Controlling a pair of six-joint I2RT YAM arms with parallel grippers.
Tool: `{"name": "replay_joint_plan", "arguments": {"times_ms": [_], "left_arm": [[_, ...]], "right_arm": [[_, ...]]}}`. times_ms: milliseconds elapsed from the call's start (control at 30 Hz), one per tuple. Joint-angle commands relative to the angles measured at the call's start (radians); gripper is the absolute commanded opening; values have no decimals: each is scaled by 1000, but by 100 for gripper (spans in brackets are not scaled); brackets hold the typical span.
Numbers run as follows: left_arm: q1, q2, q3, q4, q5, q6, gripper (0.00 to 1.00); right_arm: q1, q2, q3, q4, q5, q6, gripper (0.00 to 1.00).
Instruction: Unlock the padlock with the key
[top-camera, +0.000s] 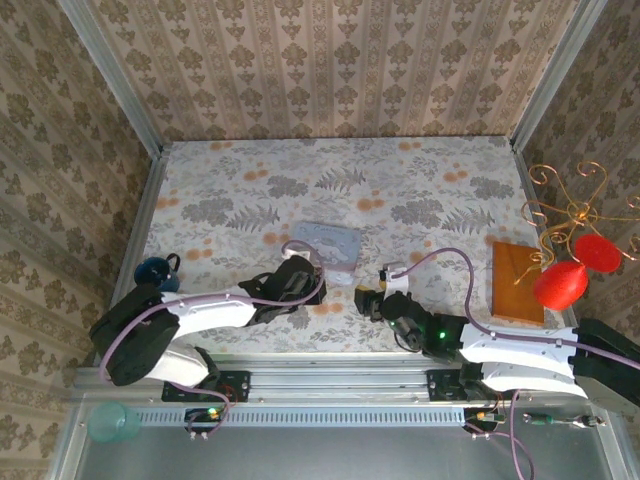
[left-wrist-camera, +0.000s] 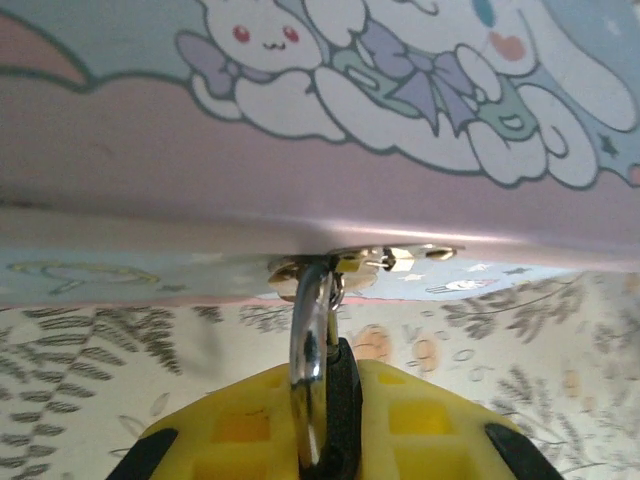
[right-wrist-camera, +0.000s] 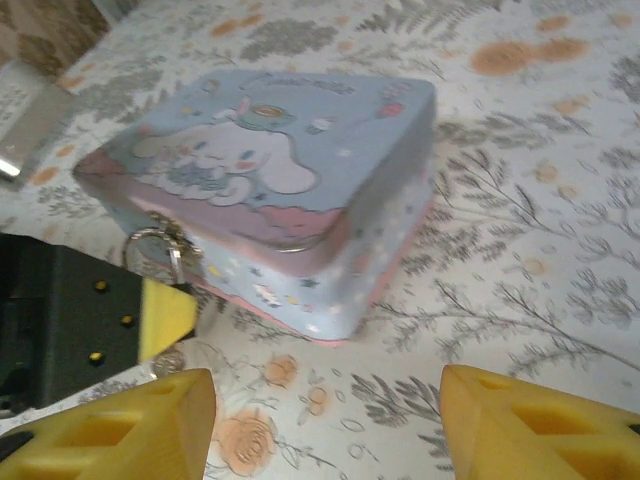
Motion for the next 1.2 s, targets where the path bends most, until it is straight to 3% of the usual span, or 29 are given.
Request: {"name": "replay_joint_plan", "arguments": {"times_ms": [0, 233, 400, 667, 1000, 1167], "left_arm": [[-11, 14, 40, -42, -88, 65, 0], [-20, 71, 54, -80, -136, 96, 1], [-14, 66, 19, -29, -103, 87, 21], [19, -64, -11, -33, -84, 160, 41], [224, -358, -32, -183, 14, 322, 49], [388, -315, 36, -217, 194, 393, 53]], "right_arm": [[-6, 2, 47, -193, 69, 150, 62], [-12, 64, 65, -153, 31, 223, 63], [-12, 119, 108, -169, 12, 212, 63], [-12, 167, 118, -123, -16, 224, 63], [-7, 197, 118, -32, -102, 240, 62], [5, 276, 144, 43, -152, 262, 62]]}}
